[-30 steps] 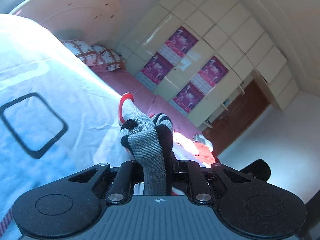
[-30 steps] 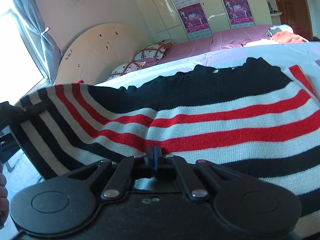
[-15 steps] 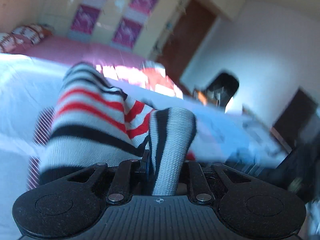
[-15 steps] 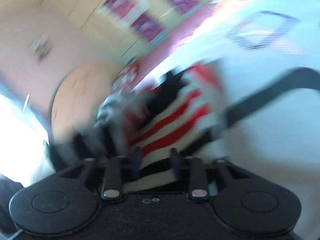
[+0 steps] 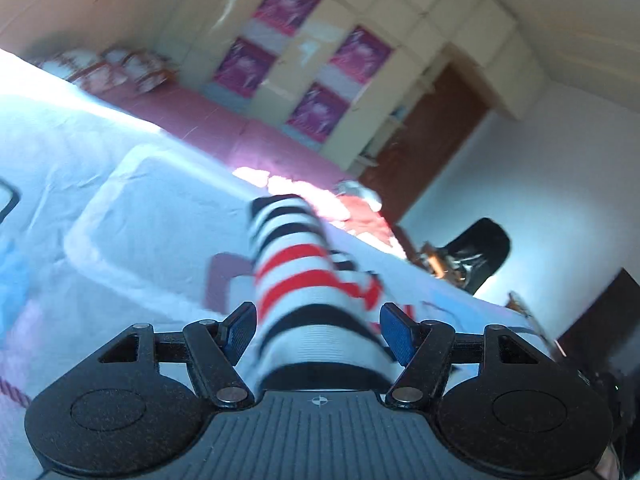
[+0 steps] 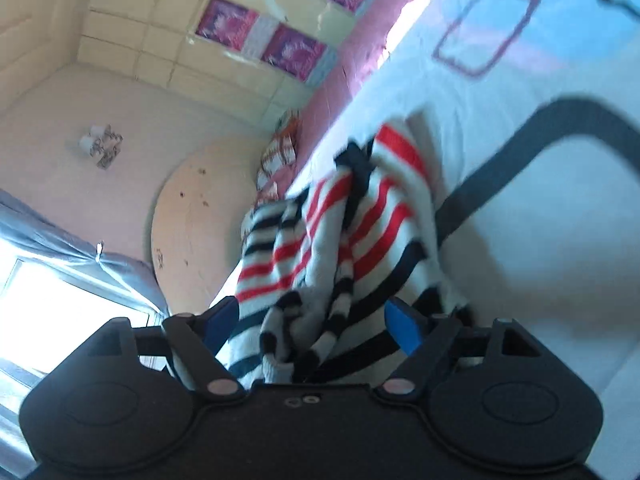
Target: Fold small clothes
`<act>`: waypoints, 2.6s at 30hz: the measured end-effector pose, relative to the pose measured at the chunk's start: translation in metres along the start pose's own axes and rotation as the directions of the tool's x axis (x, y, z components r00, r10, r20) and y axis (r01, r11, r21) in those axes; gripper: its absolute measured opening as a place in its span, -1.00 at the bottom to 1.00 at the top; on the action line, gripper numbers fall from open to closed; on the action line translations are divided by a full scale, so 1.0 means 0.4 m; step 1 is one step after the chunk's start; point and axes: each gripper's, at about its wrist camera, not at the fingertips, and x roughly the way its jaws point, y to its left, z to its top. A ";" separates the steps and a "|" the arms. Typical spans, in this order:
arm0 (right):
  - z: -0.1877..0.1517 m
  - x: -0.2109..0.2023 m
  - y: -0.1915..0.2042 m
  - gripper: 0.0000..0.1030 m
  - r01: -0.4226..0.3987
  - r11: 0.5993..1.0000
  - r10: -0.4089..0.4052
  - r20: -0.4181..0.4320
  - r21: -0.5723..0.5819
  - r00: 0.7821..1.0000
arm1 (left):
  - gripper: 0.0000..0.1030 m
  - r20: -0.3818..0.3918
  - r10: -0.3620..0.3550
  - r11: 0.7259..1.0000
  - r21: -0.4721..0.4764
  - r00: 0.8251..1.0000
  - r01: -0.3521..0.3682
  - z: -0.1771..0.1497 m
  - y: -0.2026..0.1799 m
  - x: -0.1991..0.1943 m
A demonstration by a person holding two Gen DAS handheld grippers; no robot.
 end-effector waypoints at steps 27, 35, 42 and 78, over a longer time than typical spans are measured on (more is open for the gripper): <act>-0.054 0.074 0.104 -0.55 0.342 0.797 -0.369 0.046 -0.497 0.928 | 0.48 -0.167 0.021 1.000 -0.016 0.986 -0.024 -0.061 -0.064 0.229; -0.051 0.050 0.084 -0.16 0.279 0.863 -0.285 0.050 -0.421 0.957 | 0.48 -0.120 -0.002 1.000 -0.016 0.993 0.000 -0.043 -0.051 0.206; -0.052 0.088 0.126 -0.53 0.320 0.802 -0.315 0.098 -0.504 0.944 | 0.48 -0.144 0.037 0.998 -0.042 0.989 -0.044 -0.023 -0.016 0.227; -0.096 -0.009 0.039 -0.70 0.236 0.932 -0.247 -0.007 -0.276 0.969 | 0.48 -0.226 0.010 0.999 0.046 0.974 0.001 -0.081 -0.040 0.188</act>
